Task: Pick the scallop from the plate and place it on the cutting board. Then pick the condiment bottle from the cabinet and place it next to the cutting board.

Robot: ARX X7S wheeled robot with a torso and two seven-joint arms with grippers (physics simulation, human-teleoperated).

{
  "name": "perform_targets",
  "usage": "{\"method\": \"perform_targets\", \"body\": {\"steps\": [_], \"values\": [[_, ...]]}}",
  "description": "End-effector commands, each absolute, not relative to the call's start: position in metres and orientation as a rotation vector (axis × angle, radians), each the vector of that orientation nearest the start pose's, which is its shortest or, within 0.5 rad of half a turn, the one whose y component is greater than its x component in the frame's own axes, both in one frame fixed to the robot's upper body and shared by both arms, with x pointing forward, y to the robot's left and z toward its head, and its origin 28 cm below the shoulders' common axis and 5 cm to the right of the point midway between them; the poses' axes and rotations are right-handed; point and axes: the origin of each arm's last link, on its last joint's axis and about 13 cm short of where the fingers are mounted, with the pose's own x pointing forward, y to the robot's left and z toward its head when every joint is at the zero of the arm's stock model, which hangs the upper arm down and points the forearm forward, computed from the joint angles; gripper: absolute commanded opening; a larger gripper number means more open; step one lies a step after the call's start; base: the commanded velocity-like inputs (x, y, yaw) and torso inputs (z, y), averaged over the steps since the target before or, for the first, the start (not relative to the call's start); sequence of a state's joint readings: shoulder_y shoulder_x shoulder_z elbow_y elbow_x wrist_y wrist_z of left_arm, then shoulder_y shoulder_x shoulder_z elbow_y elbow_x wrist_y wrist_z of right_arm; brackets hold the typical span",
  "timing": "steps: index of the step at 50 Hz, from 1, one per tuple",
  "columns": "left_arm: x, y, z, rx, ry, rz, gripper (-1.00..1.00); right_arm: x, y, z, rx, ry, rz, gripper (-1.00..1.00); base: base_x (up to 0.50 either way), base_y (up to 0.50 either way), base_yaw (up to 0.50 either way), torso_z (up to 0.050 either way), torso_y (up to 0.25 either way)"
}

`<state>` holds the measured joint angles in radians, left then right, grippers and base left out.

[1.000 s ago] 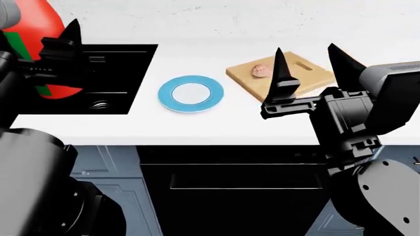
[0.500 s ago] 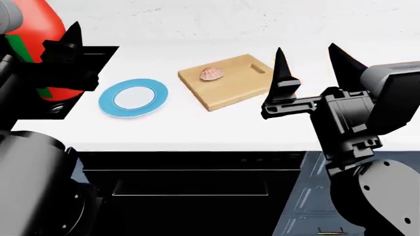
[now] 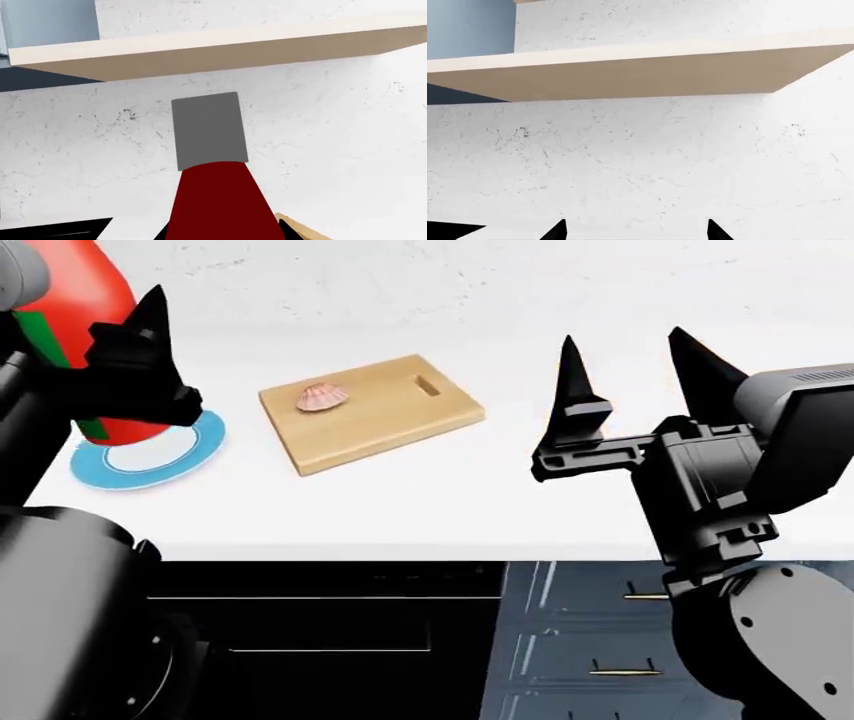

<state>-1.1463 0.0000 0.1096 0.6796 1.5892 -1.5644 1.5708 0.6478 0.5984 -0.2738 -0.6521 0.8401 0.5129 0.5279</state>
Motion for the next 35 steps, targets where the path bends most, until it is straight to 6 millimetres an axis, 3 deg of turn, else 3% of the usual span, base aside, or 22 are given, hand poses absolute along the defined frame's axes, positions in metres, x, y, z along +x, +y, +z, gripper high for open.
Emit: {"method": "perform_targets", "body": {"steps": [1, 15, 28, 35], "values": [[0.1943, 0.2592, 0.3125, 0.095, -0.257, -0.042, -1.0, 0.2372, -0.1118, 0.2393, 0.04, -0.439, 0.185, 1.0, 0.06, -0.5, 0.0, 0.0, 0.0], [0.1941, 0.2588, 0.3109, 0.097, -0.252, -0.043, -1.0, 0.2377, -0.1114, 0.2391, 0.042, -0.436, 0.181, 1.0, 0.06, -0.48, 0.0, 0.001, 0.001], [0.1952, 0.2569, 0.3108, 0.114, -0.254, -0.078, -1.0, 0.2379, -0.1115, 0.2379, 0.042, -0.431, 0.18, 1.0, 0.01, -0.01, 0.0, 0.0, 0.001], [0.1958, 0.2568, 0.3107, 0.115, -0.25, -0.084, -1.0, 0.2378, -0.1115, 0.238, 0.042, -0.43, 0.179, 1.0, 0.0, 0.0, 0.0, -0.048, 0.01]]}}
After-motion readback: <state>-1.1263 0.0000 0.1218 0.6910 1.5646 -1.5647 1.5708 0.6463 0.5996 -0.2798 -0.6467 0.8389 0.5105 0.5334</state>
